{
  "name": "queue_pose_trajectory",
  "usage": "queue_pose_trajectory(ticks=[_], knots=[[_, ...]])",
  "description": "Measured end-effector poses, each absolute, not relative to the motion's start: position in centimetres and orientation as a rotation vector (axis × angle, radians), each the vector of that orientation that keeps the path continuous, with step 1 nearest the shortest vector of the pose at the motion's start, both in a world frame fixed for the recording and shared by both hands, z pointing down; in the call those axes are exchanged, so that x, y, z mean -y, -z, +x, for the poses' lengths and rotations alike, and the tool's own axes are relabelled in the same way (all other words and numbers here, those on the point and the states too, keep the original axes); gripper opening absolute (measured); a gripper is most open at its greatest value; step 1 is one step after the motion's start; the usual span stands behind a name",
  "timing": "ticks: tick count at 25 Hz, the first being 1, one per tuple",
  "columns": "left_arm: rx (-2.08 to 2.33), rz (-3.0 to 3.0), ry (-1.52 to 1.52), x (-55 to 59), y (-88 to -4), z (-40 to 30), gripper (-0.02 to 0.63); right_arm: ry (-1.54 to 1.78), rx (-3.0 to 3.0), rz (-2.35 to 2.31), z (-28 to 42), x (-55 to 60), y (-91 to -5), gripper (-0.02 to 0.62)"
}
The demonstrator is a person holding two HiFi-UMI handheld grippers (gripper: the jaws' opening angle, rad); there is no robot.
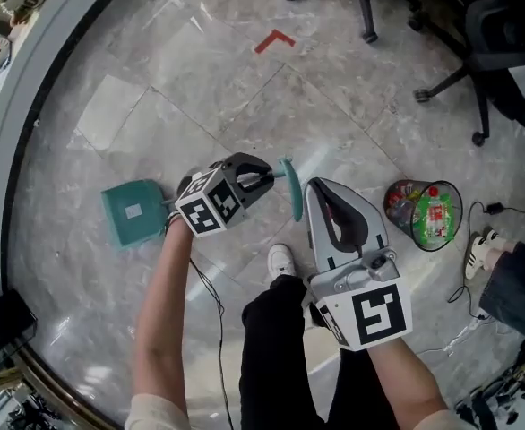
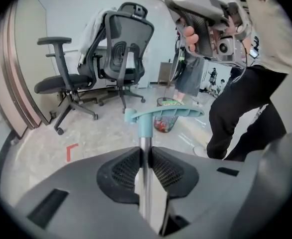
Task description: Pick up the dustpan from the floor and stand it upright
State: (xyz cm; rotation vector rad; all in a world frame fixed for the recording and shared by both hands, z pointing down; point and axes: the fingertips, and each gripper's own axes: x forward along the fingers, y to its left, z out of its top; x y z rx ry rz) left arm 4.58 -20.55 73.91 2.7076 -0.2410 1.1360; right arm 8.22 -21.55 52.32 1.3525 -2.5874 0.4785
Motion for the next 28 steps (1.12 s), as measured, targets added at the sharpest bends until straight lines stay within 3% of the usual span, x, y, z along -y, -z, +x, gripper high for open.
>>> queue_pose_trajectory(ticks=[14, 28], knots=[[0.286, 3.017, -0.524, 15.0, -56.7, -16.0, 0.083, -0.419, 2.591, 1.356, -14.6, 14.4, -42.1, 0.018], [0.729, 3.084, -0.265, 10.2, -51.3, -32.0, 0.083, -0.437, 2.554, 1.292, -31.3, 8.7, -38.2, 0.018]])
